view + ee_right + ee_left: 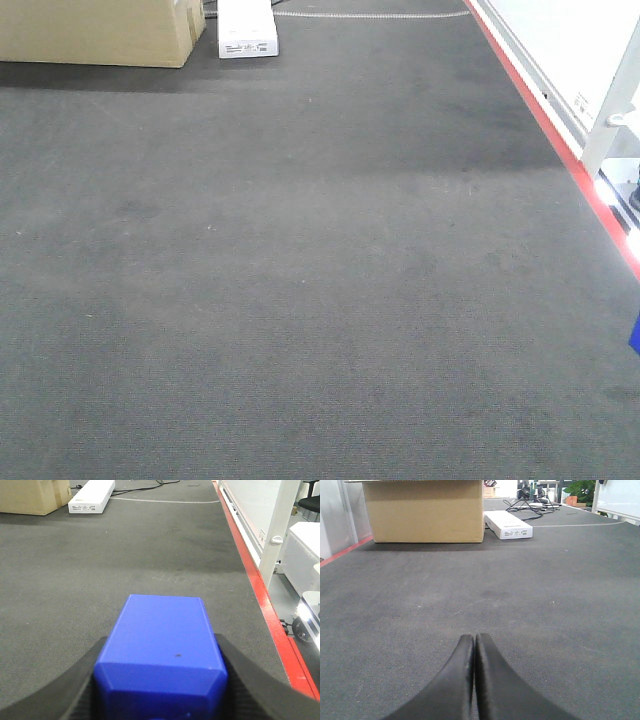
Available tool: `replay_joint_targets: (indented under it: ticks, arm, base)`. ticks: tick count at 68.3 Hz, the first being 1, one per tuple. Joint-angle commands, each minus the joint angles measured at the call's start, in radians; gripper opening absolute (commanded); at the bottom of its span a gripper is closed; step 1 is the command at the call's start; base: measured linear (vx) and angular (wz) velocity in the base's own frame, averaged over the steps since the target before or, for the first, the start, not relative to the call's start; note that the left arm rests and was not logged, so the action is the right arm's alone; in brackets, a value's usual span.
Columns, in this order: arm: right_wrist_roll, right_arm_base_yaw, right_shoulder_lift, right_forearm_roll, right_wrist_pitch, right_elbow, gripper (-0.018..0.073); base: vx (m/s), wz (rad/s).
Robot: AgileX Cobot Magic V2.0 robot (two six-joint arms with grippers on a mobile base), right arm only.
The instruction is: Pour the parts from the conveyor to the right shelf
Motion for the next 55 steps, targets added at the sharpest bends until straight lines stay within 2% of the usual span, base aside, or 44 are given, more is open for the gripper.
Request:
replay_joint_targets:
  ticks: [1, 55]
  arm:
    - [-0.001, -0.001, 0.009, 0.002, -0.084, -0.027, -0.0006]
    - [-0.001, -0.001, 0.009, 0.002, -0.082, -0.027, -0.0006]
  base:
    - [0.0, 0.0]
    - [0.0, 0.0]
